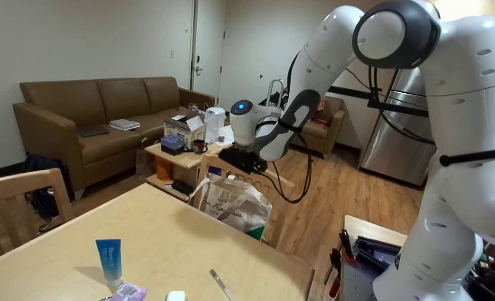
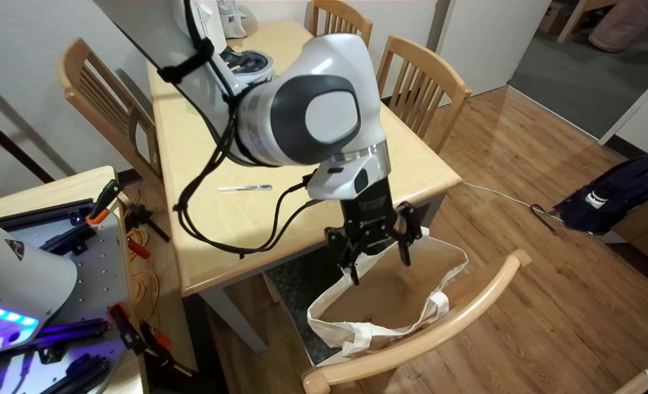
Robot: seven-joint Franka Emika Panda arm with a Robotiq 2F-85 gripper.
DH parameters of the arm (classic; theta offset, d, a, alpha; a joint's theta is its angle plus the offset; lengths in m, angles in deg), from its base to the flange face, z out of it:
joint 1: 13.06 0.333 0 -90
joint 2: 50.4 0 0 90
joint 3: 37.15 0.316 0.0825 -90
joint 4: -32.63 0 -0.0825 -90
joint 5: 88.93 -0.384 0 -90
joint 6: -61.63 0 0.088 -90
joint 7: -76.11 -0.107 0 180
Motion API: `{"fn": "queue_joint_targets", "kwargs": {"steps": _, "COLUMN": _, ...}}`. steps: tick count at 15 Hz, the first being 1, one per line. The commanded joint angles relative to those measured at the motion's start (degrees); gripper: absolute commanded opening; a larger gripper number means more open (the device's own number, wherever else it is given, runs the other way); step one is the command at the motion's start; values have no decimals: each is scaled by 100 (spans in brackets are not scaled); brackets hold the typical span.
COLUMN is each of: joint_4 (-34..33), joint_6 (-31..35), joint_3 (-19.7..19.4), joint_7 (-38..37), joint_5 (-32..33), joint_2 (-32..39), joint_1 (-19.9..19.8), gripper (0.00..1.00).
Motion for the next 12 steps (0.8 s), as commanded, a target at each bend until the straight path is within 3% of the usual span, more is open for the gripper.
{"fn": "queue_joint_targets", "kwargs": {"steps": 1, "joint_4": 69, "joint_6": 131, "joint_3": 190, "joint_7": 599, "joint_5": 503, "joint_2": -677, "joint_1": -14, "gripper": 100}}
{"fn": "queue_joint_targets", "kwargs": {"steps": 7, "joint_4": 329, "joint_6": 1187, "joint_3": 870, "joint_7": 1548, "joint_5": 255, "joint_2": -1342, "joint_1": -242, "gripper": 100}}
{"fn": "queue_joint_targets", "kwargs": {"steps": 12, "joint_4": 894, "joint_6": 2346, "joint_3": 1346, "joint_7": 2867, "joint_5": -222, "joint_2": -1565, "joint_1": -482, "gripper": 100}}
